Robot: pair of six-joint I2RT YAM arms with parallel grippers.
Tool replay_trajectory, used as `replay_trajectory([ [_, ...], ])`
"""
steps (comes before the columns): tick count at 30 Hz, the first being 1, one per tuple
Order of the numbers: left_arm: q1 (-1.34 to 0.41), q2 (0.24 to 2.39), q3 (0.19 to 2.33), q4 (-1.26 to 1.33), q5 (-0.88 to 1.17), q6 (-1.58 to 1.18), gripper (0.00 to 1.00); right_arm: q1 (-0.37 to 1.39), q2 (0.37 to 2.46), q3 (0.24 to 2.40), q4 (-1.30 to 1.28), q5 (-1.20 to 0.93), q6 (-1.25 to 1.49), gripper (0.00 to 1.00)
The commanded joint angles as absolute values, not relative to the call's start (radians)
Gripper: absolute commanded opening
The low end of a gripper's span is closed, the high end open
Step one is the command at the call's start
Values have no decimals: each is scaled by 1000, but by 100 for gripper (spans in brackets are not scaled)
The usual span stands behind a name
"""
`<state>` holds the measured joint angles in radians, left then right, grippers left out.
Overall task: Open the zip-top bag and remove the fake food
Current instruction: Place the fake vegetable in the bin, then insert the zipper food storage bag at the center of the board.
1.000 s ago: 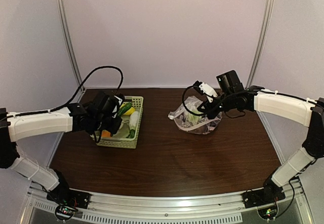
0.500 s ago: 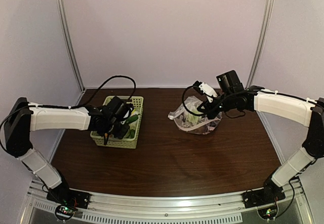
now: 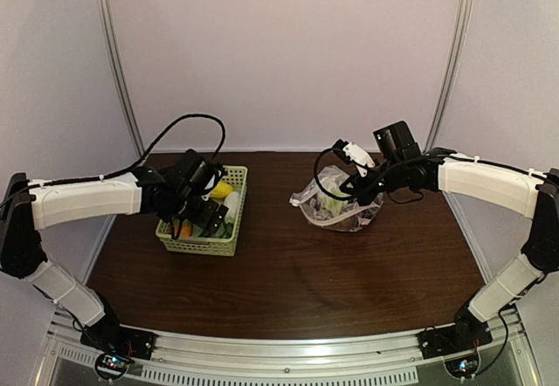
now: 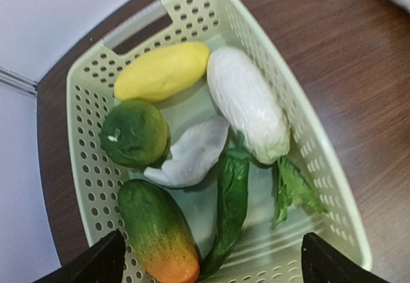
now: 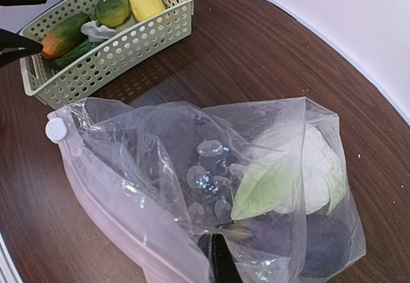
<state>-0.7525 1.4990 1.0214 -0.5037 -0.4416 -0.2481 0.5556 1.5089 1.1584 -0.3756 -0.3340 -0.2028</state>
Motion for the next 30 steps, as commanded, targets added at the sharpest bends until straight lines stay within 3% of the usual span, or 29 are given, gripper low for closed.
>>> replay_trajectory([
  [1,-748,1472,1167,-620,-370,-265,97,551,1515,1157,-379,-340,-203,0],
  [5,-765,1482,1211,-639,-350,-298,97,551,1521,1166,-386,-351,-199,0],
  [11,-787,1329,1115,-302,-261,-252,98,550,1505,1166,-387,-308,-207,0],
  [14,-788,1343,1176,-274,-234,-233,97,546,1511,1173,-393,-305,-204,0],
  [19,-787,1404,1199,-207,-427,-364,97,545,1518,1190,-405,-305,-207,0],
  [22,-757,1542,1300,-205,-191,-328,97,544,1516,1192,-407,-302,-211,0],
  [26,-762,1600,1315,-29,14,-336,85,539,1509,1204,-420,-298,-207,0],
  [30,-802,1600,1357,33,1,-317,70,536,1502,1248,-456,-342,-187,0],
])
